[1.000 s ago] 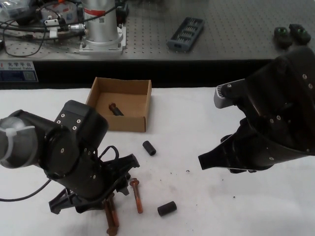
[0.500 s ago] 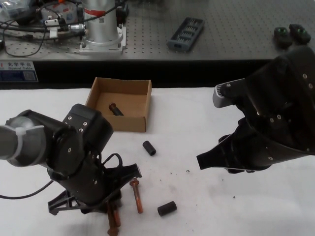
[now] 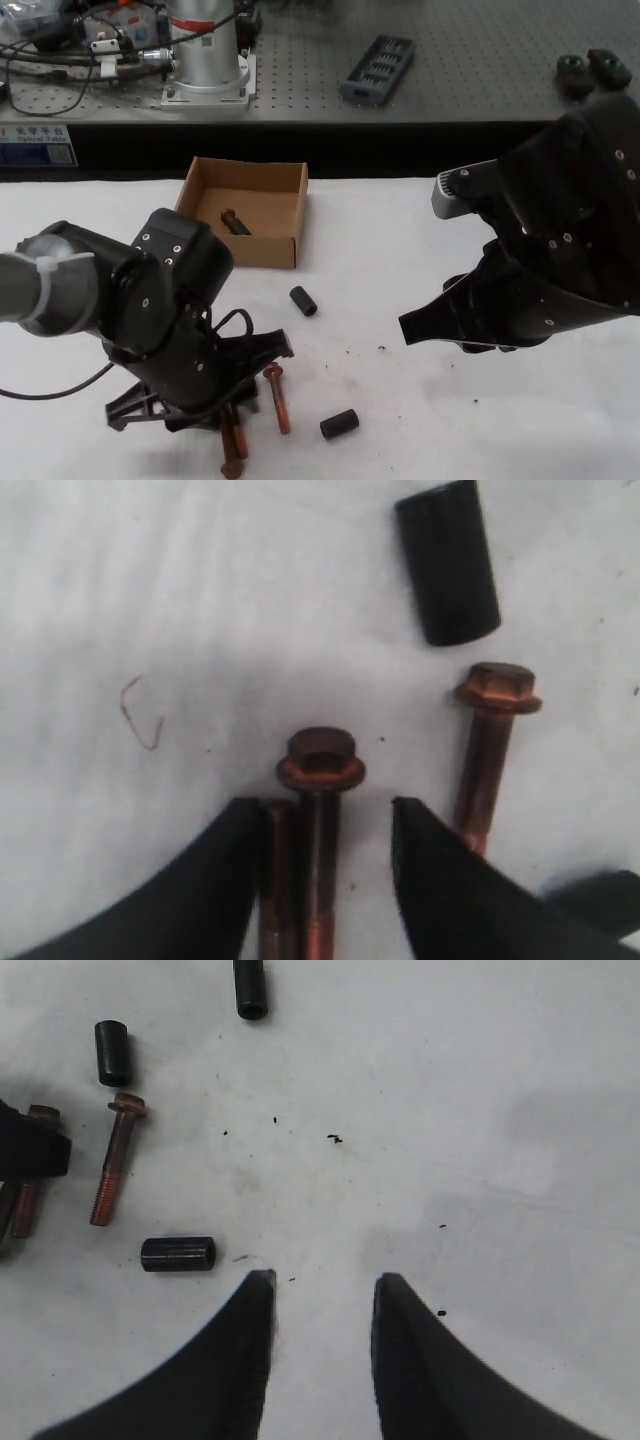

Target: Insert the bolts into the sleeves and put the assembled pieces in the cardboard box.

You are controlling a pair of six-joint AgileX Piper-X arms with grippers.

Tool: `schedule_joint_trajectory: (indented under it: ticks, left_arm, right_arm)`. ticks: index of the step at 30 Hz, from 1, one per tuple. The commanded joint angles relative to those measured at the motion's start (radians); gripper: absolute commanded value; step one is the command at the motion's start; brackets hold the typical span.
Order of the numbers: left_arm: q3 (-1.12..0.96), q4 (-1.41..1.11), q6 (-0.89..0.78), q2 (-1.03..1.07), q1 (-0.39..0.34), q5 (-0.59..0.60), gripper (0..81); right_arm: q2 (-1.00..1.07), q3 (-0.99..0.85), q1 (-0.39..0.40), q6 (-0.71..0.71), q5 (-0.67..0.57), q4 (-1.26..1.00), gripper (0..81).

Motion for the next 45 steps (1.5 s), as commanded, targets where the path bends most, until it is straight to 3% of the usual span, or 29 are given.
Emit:
schedule_joint_trajectory:
  ticks: [1, 10, 18, 26, 33, 45]
  left_arm:
    - [0.002, -0.008, 0.007, 0.023, 0.023, -0.036, 44.9]
    - [0.002, -0.016, 0.007, 0.023, 0.056, 0.012, 38.2]
    - [0.002, -0.023, -0.013, 0.023, 0.056, 0.096, 38.0]
    - [0.002, -0.225, -0.018, 0.023, 0.056, 0.206, 38.0]
    - [0.002, -0.253, -0.045, 0.023, 0.053, 0.225, 31.5]
    - [-0.001, -0.167, 0.006, 0.016, 0.052, 0.246, 31.5]
  right_arm:
    - [-0.014, 0.001, -0.005, 0.003, -0.005, -0.017, 25.1]
    - [-0.014, 0.001, -0.005, 0.003, -0.005, -0.017, 25.1]
    - [-0.014, 0.001, -0.005, 0.003, -0.005, -0.017, 25.1]
    - [-0.014, 0.001, -0.005, 0.003, -0.005, -0.017, 25.1]
    - [-0.014, 0.001, -0.005, 0.003, -0.005, -0.017, 25.1]
    - [-0.014, 0.001, -0.005, 0.003, -0.005, -0.017, 25.1]
